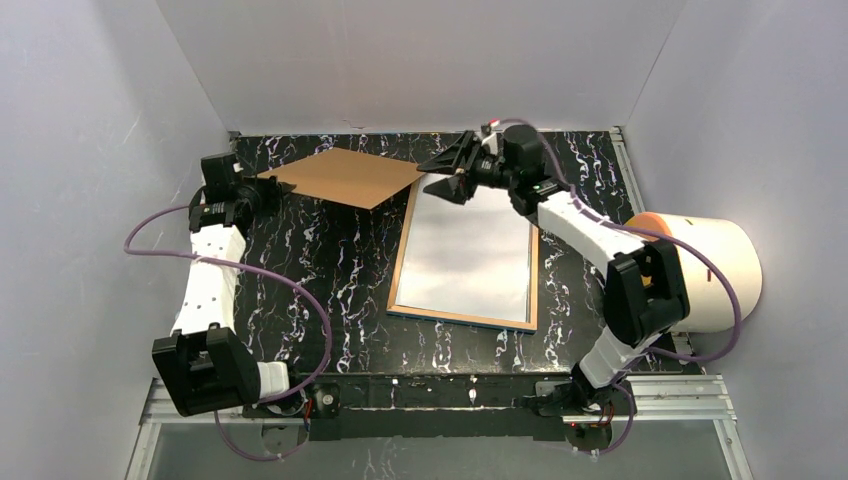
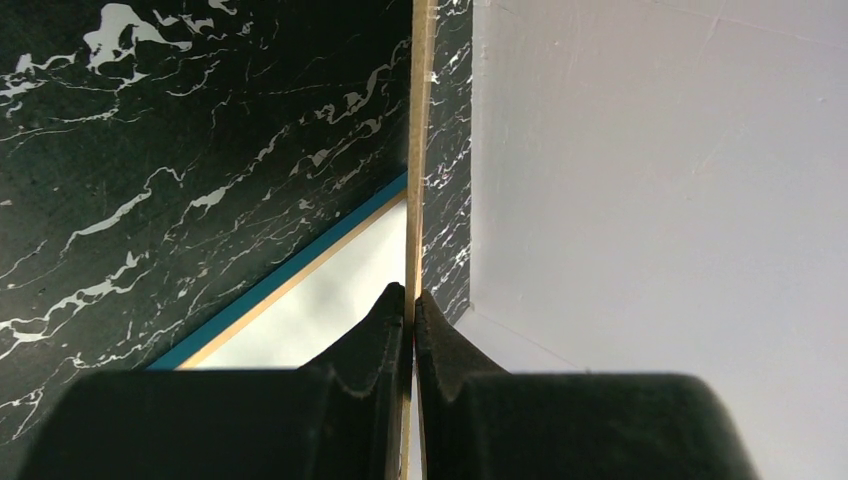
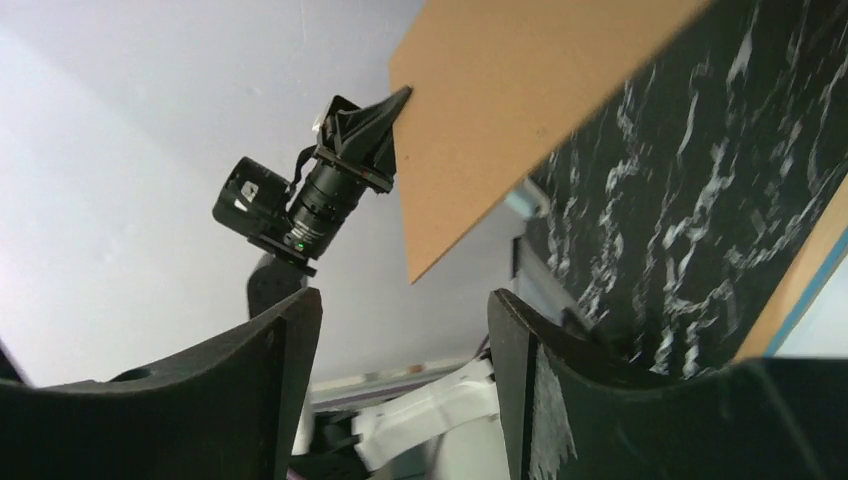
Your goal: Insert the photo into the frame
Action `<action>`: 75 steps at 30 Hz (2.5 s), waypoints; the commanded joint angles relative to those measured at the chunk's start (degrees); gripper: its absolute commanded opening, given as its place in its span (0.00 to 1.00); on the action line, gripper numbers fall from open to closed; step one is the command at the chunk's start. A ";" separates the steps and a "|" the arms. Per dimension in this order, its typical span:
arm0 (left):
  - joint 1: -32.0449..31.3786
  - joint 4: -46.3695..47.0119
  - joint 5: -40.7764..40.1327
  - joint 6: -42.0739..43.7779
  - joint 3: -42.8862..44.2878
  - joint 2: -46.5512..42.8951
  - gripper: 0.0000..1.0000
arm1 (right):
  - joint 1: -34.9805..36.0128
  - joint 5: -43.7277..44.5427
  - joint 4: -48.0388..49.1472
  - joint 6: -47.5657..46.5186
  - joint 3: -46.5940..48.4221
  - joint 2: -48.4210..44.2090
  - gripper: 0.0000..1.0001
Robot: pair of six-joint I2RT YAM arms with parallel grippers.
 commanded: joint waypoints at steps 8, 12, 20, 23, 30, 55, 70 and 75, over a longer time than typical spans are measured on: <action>-0.04 0.21 2.44 -2.97 2.79 -0.23 0.00 | 1.54 14.26 -0.03 -72.16 1.25 -11.22 0.77; 0.01 0.54 3.27 -3.23 2.68 -0.39 0.00 | 2.18 13.23 8.12 -82.97 -2.93 -11.10 0.76; -0.02 1.28 3.87 -4.41 0.80 -2.06 0.00 | 11.34 17.44 5.89 -110.69 2.94 -1.61 0.75; -0.03 1.35 4.42 -4.42 0.79 -1.97 0.00 | 12.59 17.99 6.80 -115.26 1.28 -0.49 0.76; -0.07 0.66 4.60 -4.62 -1.42 -3.89 0.00 | 13.54 22.19 10.53 -122.78 0.29 2.94 0.76; -0.06 0.33 5.75 -6.52 1.44 -4.30 0.00 | 13.38 19.99 16.75 -130.52 2.10 10.43 0.50; -0.54 -0.30 6.76 -6.56 3.30 -4.09 0.00 | 12.95 18.66 16.64 -130.44 7.17 12.51 0.19; -0.72 0.54 7.18 -6.95 3.32 -4.20 0.00 | 12.97 19.68 16.14 -130.52 7.81 12.35 0.01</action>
